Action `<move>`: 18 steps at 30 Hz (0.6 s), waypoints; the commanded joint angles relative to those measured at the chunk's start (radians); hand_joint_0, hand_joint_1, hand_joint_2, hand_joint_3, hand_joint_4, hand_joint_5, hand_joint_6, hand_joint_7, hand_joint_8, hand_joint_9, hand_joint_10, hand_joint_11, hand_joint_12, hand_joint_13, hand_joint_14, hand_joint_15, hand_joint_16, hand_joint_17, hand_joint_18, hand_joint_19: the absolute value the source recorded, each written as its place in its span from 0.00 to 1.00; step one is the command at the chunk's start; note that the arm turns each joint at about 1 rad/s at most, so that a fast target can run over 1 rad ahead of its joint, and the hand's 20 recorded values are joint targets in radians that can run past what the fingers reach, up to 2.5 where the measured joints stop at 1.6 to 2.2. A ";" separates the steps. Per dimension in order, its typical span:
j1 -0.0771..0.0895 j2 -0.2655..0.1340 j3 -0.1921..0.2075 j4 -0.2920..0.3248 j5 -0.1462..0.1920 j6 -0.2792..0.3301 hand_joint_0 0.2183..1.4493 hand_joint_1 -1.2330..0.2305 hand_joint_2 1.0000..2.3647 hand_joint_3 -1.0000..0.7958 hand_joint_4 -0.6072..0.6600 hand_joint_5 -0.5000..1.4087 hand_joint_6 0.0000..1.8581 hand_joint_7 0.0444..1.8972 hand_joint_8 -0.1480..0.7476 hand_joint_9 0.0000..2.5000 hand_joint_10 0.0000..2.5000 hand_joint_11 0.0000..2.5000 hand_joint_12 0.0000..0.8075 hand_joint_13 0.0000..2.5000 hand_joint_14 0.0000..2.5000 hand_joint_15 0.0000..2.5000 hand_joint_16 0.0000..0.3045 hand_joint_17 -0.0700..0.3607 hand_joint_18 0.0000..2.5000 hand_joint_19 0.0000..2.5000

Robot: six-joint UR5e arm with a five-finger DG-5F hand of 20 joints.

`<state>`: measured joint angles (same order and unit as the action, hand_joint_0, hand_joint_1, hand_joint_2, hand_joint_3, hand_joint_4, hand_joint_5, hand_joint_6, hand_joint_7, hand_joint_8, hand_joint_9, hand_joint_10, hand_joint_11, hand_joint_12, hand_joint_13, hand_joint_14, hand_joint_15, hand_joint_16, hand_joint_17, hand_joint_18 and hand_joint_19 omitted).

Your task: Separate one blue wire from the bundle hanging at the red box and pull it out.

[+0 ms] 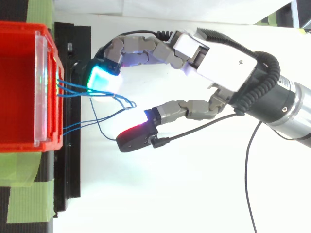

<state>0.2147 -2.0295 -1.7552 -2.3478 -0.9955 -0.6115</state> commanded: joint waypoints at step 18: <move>-0.003 0.000 0.005 -0.021 0.002 -0.002 0.30 0.35 0.00 0.31 0.67 0.19 0.35 0.53 0.53 0.26 0.00 0.09 0.50 0.22 0.00 0.12 0.17 0.44 0.19 0.07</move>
<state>0.2131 -2.0299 -1.7504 -2.3682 -0.9940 -0.6135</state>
